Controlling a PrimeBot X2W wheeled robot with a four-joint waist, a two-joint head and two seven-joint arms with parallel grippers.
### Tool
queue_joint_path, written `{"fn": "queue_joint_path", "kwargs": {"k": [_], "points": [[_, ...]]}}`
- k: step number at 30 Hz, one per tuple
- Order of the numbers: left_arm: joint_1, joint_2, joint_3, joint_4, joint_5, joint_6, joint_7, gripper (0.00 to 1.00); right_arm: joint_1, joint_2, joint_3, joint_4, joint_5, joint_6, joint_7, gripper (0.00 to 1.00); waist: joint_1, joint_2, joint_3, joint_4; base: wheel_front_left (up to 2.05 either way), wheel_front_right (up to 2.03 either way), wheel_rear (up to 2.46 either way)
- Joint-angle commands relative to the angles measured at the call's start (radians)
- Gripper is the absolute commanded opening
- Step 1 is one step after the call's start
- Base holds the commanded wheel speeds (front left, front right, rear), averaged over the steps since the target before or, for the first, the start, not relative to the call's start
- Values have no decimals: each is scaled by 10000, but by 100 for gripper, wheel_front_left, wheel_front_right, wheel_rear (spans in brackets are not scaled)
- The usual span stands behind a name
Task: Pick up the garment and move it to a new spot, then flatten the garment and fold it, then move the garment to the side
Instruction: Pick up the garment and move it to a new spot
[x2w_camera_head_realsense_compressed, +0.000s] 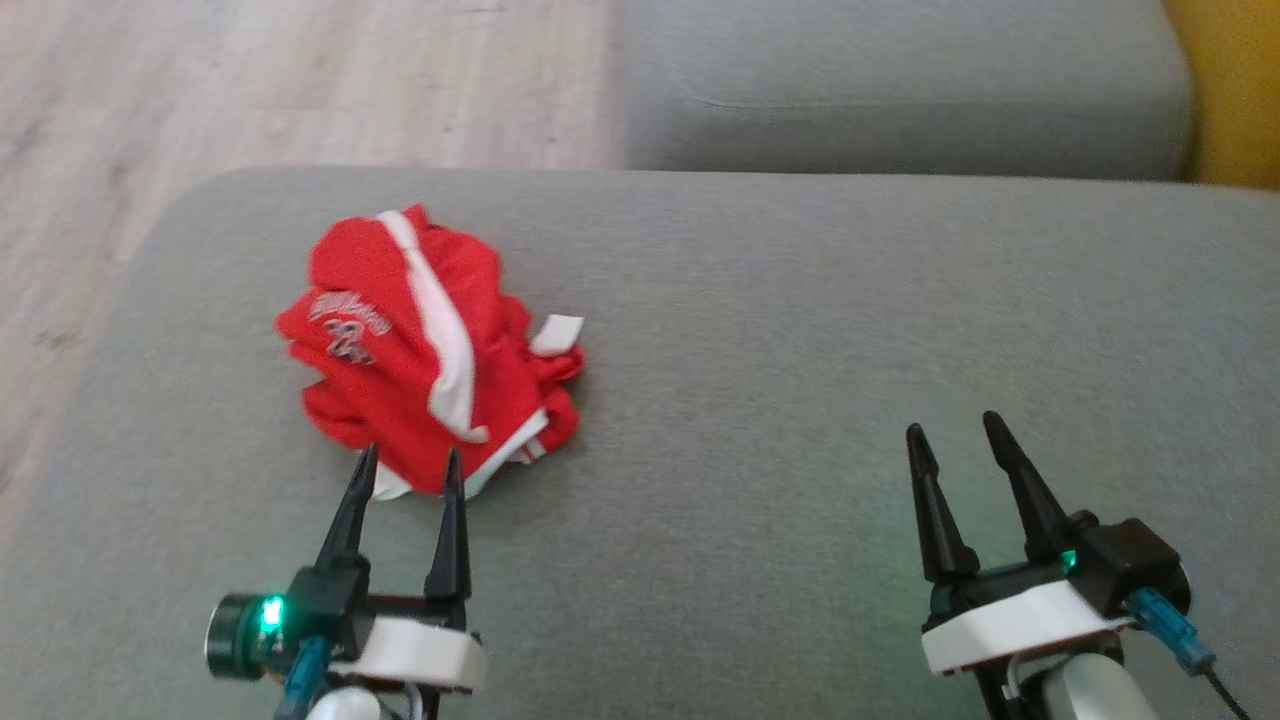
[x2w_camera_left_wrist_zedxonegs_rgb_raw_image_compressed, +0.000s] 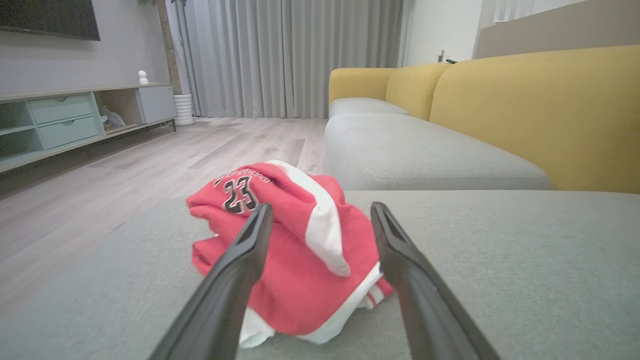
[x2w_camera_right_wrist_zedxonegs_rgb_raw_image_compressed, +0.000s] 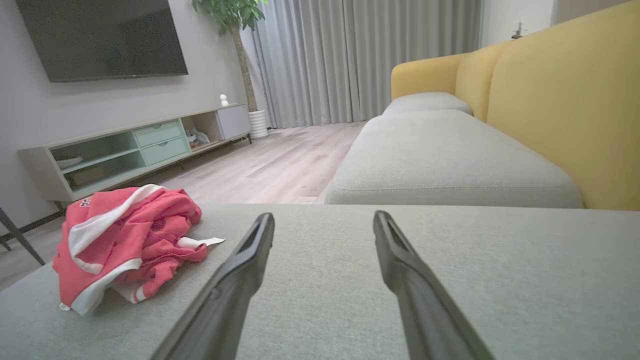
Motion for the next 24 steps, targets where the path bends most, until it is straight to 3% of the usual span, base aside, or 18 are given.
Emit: {"fn": "queue_joint_path", "kwargs": {"k": [1, 12, 24], "points": [[-80, 11, 419, -287, 95, -3, -122, 100, -216, -85, 322, -295, 84, -7, -107, 100, 0, 0, -139, 450, 0, 0, 0], [295, -14, 844, -277, 215, -36, -122, 100, -46, -85, 993, -176, 199, -7, -107, 100, 0, 0, -475, 1669, 0, 0, 0], [360, -48, 922, -338, 167, -73, -122, 100, -14, -85, 1125, -61, 256, -7, -107, 100, 0, 0, -510, 2148, 0, 0, 0]]}}
